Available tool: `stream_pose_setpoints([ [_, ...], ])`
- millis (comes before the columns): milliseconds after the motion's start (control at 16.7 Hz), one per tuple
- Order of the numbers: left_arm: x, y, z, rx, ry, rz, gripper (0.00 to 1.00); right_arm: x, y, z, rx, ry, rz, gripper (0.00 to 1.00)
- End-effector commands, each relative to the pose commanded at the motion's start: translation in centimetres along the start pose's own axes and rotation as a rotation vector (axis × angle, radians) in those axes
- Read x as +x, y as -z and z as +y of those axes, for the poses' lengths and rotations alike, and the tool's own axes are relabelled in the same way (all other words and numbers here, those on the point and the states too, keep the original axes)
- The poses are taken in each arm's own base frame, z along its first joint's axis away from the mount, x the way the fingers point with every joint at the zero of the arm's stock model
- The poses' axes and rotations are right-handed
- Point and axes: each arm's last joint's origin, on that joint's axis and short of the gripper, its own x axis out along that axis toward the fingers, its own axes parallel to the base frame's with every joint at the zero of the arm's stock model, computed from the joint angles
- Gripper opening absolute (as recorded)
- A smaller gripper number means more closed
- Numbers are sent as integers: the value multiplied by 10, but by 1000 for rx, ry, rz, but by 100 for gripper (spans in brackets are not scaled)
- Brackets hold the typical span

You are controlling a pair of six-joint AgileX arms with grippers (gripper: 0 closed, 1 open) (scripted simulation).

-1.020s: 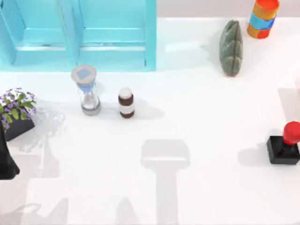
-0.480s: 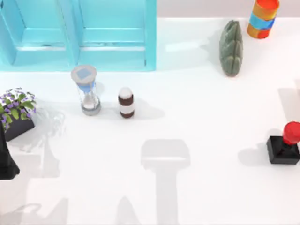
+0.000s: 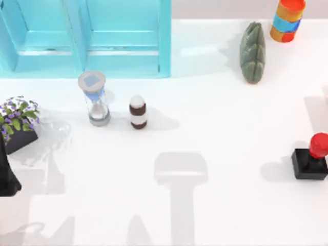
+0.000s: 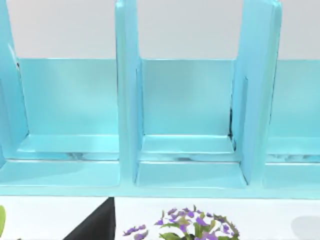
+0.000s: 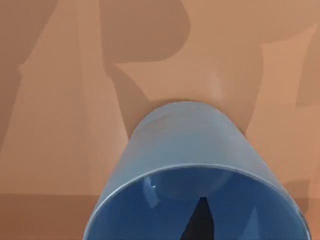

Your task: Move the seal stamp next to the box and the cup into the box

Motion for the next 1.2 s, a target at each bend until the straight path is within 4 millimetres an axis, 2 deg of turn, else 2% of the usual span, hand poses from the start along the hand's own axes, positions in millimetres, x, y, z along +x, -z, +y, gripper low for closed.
stream_pose_setpoints([
  [180, 0, 0, 0, 0, 0, 0, 100, 0, 0, 0, 0, 0, 0, 98],
  [240, 0, 0, 0, 0, 0, 0, 100, 0, 0, 0, 0, 0, 0, 100],
  [780, 0, 0, 0, 0, 0, 0, 100, -1, 0, 0, 1, 1, -1, 100],
  [960, 0, 0, 0, 0, 0, 0, 100, -19, -3, -3, 4, 1, -7, 100],
  [1200, 0, 0, 0, 0, 0, 0, 100, -63, -4, -3, 3, -7, 7, 100],
])
